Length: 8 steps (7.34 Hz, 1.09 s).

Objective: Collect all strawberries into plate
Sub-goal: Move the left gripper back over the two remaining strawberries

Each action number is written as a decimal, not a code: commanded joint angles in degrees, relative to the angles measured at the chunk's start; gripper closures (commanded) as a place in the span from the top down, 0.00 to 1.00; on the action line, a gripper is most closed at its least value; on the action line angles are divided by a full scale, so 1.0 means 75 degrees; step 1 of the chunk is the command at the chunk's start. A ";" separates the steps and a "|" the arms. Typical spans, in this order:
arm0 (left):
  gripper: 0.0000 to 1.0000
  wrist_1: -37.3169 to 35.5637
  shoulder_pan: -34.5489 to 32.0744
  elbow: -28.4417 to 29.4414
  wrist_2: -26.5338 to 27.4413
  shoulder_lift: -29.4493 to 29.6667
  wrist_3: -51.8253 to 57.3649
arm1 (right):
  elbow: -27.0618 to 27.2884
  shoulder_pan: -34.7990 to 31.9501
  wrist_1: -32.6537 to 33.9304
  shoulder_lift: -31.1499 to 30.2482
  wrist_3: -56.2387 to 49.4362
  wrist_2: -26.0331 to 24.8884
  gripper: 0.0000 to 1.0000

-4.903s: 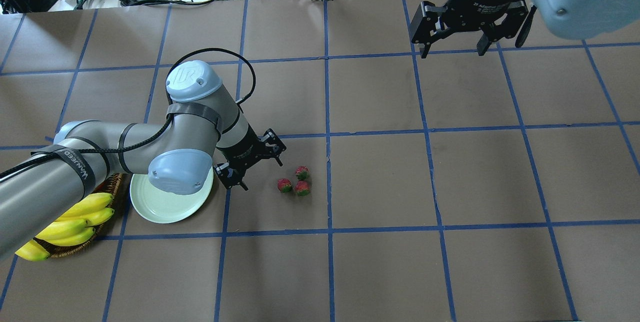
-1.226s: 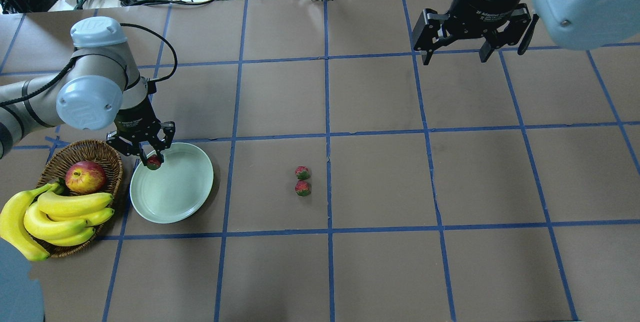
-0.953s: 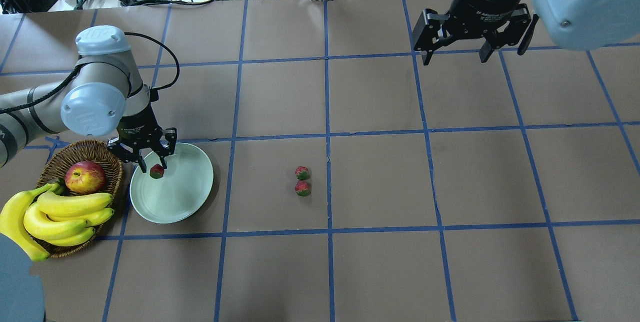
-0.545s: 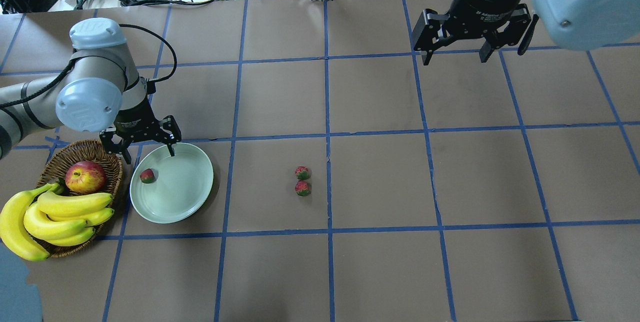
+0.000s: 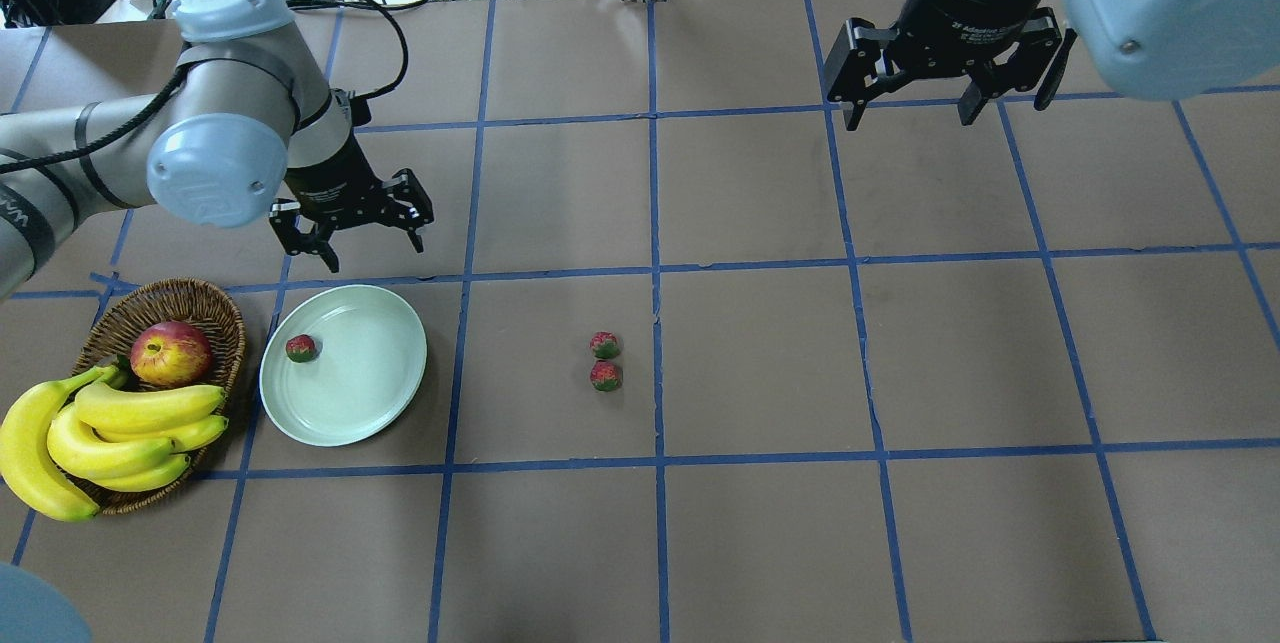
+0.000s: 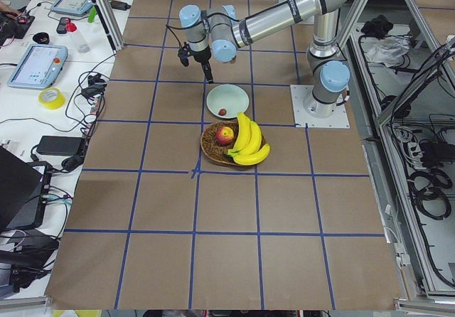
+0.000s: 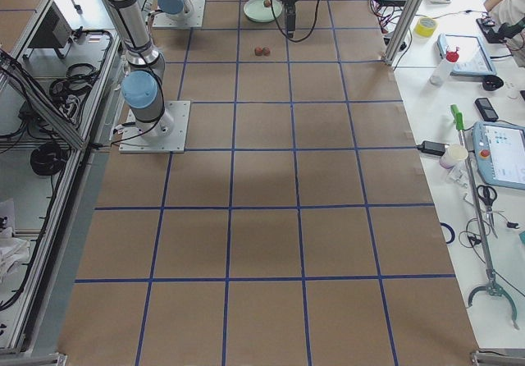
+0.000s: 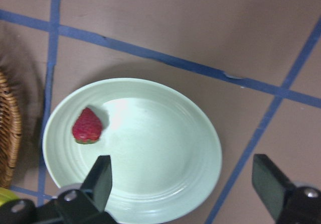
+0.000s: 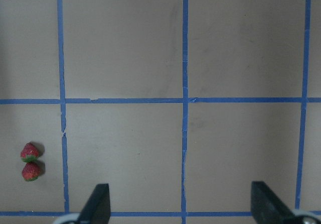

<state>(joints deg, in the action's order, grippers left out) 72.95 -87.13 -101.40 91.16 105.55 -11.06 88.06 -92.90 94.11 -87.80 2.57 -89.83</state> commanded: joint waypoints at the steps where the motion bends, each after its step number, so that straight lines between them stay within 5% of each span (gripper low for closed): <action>1: 1.00 -0.0035 -0.0826 0.0019 -0.0490 0.0105 -0.0282 | 0.0000 0.0000 -0.0009 0.0000 0.0008 0.0012 1.00; 2: 1.00 -0.0534 -0.1153 -0.0015 -0.1155 0.0152 -0.0712 | 0.0000 0.0000 -0.0009 0.0000 0.0008 0.0012 1.00; 8: 1.00 -0.1992 -0.2011 -0.0800 -0.1419 0.0843 -0.1605 | 0.0000 0.0000 -0.0009 0.0000 -0.0003 0.0000 1.00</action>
<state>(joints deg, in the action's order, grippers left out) 58.47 -100.97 -106.61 81.33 111.01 -20.81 88.07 -92.90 94.05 -87.80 2.62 -89.80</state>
